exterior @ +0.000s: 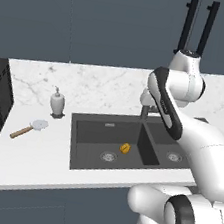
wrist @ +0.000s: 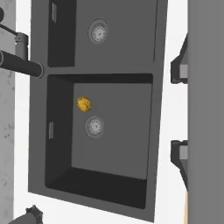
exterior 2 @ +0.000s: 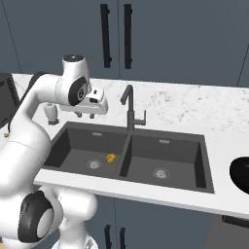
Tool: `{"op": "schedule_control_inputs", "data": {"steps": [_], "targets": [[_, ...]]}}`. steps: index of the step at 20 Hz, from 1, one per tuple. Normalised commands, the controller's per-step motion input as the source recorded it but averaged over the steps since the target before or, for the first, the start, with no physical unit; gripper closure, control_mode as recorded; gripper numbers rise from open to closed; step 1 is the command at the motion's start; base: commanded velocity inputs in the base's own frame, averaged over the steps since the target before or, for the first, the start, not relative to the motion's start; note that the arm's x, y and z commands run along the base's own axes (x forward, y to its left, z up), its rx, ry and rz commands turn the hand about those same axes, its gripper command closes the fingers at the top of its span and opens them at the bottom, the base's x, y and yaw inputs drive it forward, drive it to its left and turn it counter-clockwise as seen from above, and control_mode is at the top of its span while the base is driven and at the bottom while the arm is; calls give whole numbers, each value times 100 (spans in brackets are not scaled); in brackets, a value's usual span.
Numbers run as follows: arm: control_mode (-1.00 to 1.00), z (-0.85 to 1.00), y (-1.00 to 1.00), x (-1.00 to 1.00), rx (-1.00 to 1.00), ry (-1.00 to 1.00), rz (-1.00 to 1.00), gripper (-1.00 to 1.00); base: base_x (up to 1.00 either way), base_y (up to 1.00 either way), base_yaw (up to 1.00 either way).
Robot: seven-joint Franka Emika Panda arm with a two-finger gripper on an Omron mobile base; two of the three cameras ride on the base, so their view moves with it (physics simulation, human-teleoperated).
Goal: Pick the squash from the sink and place it in the bowl. Then pick the bowl and place it in the microwave. Then close the microwave door and press the start button.
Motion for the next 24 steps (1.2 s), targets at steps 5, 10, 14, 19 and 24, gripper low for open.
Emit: {"op": "schedule_control_inputs", "data": {"steps": [5,10,14,19,24], "targets": [[-100,0,0,-21,0,0,0,-100,0,0,0],[-100,1,8,-84,0,-14,7,-100,0,0,0],[-100,-8,5,-91,0,-2,8,-100,0,0,0],[-100,-42,4,-29,0,5,2,-100,0,0,0],[-100,-37,0,23,-3,10,0,-100,0,0,0]]}}
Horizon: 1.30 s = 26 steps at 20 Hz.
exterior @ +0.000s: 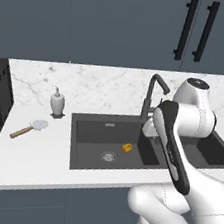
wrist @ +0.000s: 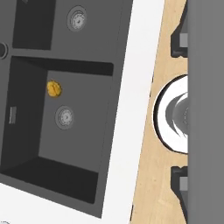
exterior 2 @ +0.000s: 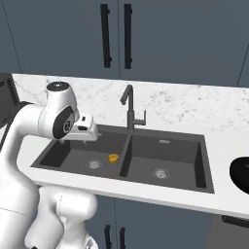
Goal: Pick the squash from the sink and place it in the bowl. Then pick the bowl and place it in the microwave. Then close the microwave door and press the start button.
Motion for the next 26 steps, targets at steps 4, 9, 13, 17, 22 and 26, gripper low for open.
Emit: {"op": "schedule_control_inputs", "data": {"steps": [4,9,13,17,22,26], "targets": [[-100,-29,0,42,0,7,-3,-100,0,0,0],[-100,-19,-5,41,0,3,-2,-100,0,0,0],[-100,-19,-22,40,0,11,-8,-100,0,0,0],[-100,-24,-15,40,0,9,-13,-100,0,0,0],[-100,-28,0,32,0,2,-14,-100,0,0,0],[-100,-31,0,26,-1,0,-13,-100,0,0,0]]}}
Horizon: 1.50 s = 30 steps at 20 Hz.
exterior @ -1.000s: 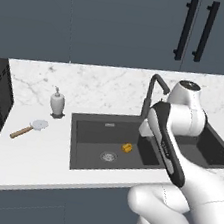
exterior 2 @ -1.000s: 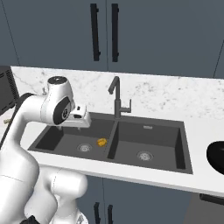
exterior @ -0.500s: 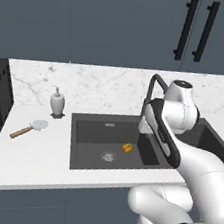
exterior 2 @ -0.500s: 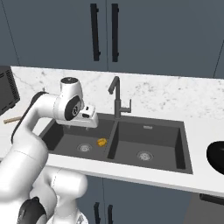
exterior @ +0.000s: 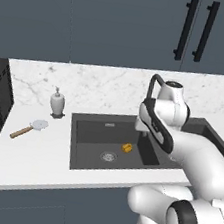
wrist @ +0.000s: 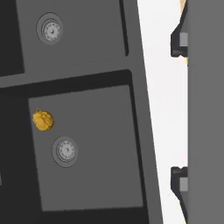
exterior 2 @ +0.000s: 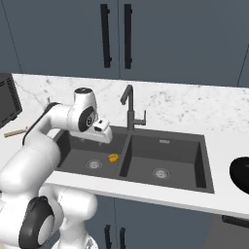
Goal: Pick the squash from the sink and place it in the bowl. Then pick the bowl and place it in the microwave. Then close the microwave door and press the start button.
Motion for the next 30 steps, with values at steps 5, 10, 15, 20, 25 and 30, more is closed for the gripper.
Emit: {"op": "schedule_control_inputs", "data": {"steps": [5,10,15,20,25,30], "targets": [[-100,-24,3,22,-3,0,-7,-100,0,0,0],[-100,-36,16,30,-3,0,-3,-100,0,0,0],[-100,-36,3,34,-1,0,-1,-100,0,0,0],[-100,-33,0,30,-1,0,0,-100,0,0,0],[-100,-32,0,30,0,0,-1,-100,0,0,0],[-100,-36,0,39,0,0,-1,-100,0,0,0]]}}
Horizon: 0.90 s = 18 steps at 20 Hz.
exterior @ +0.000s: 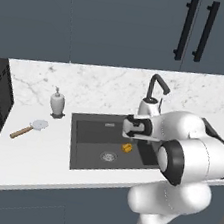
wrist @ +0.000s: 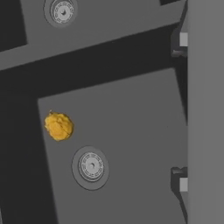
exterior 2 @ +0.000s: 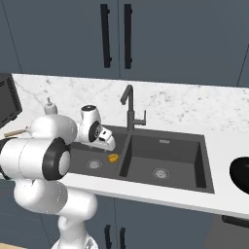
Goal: Pick the squash from the sink and place it in the bowl. Then pick the bowl and place it in the microwave. Then close the microwave door and press the start button.
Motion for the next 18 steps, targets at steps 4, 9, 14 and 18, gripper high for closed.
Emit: {"op": "schedule_control_inputs", "data": {"steps": [4,9,14,18], "targets": [[-100,-31,0,44,-1,0,-1,-100,0,0,0],[-100,-32,0,38,0,0,0,-100,0,0,0],[-100,-31,0,46,0,0,0,-100,0,0,0],[-100,-20,0,43,0,0,0,-100,0,0,0]]}}
